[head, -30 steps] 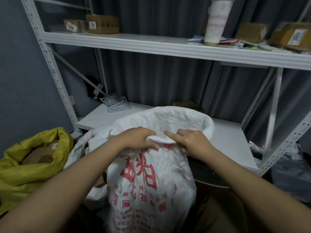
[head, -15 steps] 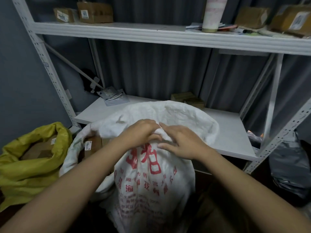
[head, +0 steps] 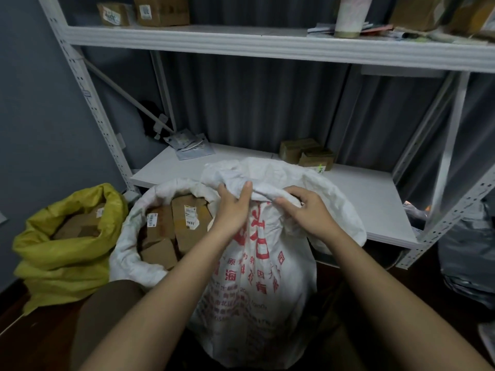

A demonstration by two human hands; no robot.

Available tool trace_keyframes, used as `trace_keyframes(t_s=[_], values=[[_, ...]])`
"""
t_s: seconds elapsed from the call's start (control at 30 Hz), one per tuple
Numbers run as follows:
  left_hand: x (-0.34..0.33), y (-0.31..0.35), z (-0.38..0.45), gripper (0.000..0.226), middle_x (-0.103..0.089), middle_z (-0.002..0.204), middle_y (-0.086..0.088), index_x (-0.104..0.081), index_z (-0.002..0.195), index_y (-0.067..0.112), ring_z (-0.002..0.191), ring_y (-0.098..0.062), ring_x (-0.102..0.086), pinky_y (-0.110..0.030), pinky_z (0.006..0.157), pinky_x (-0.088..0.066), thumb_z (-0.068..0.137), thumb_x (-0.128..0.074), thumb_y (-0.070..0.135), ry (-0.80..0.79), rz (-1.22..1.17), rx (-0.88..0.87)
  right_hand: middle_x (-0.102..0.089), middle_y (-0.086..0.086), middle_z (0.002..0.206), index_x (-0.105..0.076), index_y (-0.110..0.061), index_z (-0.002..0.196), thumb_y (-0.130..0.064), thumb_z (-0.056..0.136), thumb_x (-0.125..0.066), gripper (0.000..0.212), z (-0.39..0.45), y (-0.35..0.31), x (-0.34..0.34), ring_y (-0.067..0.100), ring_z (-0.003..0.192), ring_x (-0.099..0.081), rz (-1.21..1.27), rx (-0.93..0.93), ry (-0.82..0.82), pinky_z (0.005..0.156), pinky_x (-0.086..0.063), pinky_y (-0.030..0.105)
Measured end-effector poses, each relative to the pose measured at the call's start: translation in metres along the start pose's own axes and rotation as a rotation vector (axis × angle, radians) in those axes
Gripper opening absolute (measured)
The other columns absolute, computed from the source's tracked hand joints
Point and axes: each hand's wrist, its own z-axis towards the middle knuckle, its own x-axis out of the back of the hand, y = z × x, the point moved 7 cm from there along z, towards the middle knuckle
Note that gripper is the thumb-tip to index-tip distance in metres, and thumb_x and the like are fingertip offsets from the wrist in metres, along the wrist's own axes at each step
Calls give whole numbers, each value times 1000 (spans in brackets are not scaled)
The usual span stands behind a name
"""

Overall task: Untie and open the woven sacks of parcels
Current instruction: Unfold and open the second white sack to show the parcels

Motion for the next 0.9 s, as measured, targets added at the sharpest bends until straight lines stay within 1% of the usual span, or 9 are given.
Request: trace_keyframes(t_s=[0.13, 0.23, 0.33, 0.43, 0.5, 0.6, 0.7, 0.83, 0.9], values=[[-3, 16, 21, 28, -59, 113, -9, -45, 117, 13, 90, -22, -62, -41, 83, -55, 92, -55, 6, 131, -407, 130, -56, 1, 88, -57, -13, 90, -13, 87, -61, 5, -11, -16, -4, 14, 81, -52, -294, 179, -74, 71, -42, 28], [-15, 19, 21, 45, -55, 126, -11, -45, 133, 14, 104, -27, -61, -34, 68, -59, 92, -53, -3, 13, -735, 187, -54, -1, 80, -44, -18, 86, -18, 87, -56, 13, -16, -20, 4, 17, 70, -49, -445, 158, -85, 62, -40, 33], [-19, 22, 4, 44, -54, 127, -13, -42, 131, 18, 105, -26, -62, -31, 66, -59, 93, -53, 0, -25, -787, 145, -58, -11, 107, -45, -31, 113, -46, 87, -59, 33, -17, -24, 5, 8, 90, -55, -176, -15, -82, 78, -47, 31], [-21, 21, -10, 41, -59, 119, -14, -41, 126, 19, 96, -24, -66, -30, 67, -59, 92, -58, 6, -84, -712, 117, -64, -14, 97, -59, -27, 113, -47, 90, -57, 32, -14, -37, -7, 5, 87, -59, -85, -13, 31, 78, -50, 30], [-13, 21, -10, 32, -63, 111, -10, -47, 119, 18, 90, -19, -66, -32, 75, -57, 91, -61, 26, -94, -395, 63, -68, -9, 83, -69, -23, 98, -34, 92, -57, 17, -18, -43, -14, 8, 76, -61, -108, 69, 113, 67, -49, 31], [2, 18, -5, 39, -63, 87, -3, -59, 96, 12, 82, -16, -62, -37, 82, -56, 87, -58, 50, -76, -14, 27, -65, 4, 79, -70, -14, 103, -17, 86, -64, 18, -24, -49, -27, 21, 70, -59, -535, 310, 187, 57, -45, 30], [12, 12, 1, 15, -64, 87, -13, -58, 92, 8, 79, -26, -64, -43, 72, -59, 87, -65, 20, 35, -114, 45, -61, 8, 77, -67, -11, 107, -18, 77, -68, 31, -33, -49, -48, 28, 64, -58, -837, 486, 202, 53, -42, 31], [10, -11, 2, 31, -59, 103, -13, -46, 117, 5, 87, -24, -64, -27, 59, -57, 90, -55, -5, 68, -529, 233, -65, 5, 109, -53, -18, 132, -56, 94, -33, 57, -34, -38, -50, 27, 98, -59, -658, 97, 154, 82, -44, 42], [-1, -18, -4, 31, -63, 100, -16, -49, 125, -5, 84, -23, -64, -26, 59, -59, 93, -47, -6, -64, -721, 324, -67, 5, 105, -58, -17, 119, -56, 97, -30, 53, -32, -36, -54, 26, 98, -61, -574, -4, 152, 85, -43, 42]])
